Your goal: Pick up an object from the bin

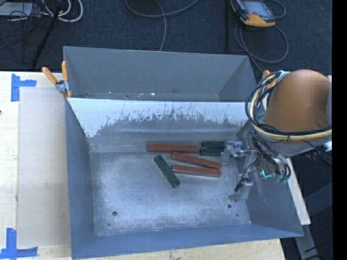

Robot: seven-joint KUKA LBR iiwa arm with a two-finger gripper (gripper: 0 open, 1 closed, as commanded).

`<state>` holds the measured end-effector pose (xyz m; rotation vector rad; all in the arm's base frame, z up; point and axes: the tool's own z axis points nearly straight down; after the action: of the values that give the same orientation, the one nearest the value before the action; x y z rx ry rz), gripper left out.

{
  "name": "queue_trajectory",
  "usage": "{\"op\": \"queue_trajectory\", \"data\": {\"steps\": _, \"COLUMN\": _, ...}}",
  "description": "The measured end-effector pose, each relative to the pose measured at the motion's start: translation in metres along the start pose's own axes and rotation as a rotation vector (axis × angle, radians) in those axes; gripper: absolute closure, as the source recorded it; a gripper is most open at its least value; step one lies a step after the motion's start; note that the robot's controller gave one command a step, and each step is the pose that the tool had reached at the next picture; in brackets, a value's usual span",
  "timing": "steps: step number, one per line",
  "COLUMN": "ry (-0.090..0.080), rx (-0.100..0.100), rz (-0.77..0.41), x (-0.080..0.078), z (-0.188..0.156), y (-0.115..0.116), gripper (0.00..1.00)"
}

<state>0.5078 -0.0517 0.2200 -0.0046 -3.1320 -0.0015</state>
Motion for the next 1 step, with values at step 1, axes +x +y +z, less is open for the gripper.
{"op": "queue_trajectory", "data": {"steps": 1, "ry": -0.004, "rx": 0.0, "rz": -0.128, "x": -0.0595, "z": 0.112, "y": 0.0291, "gripper": 0.0}}
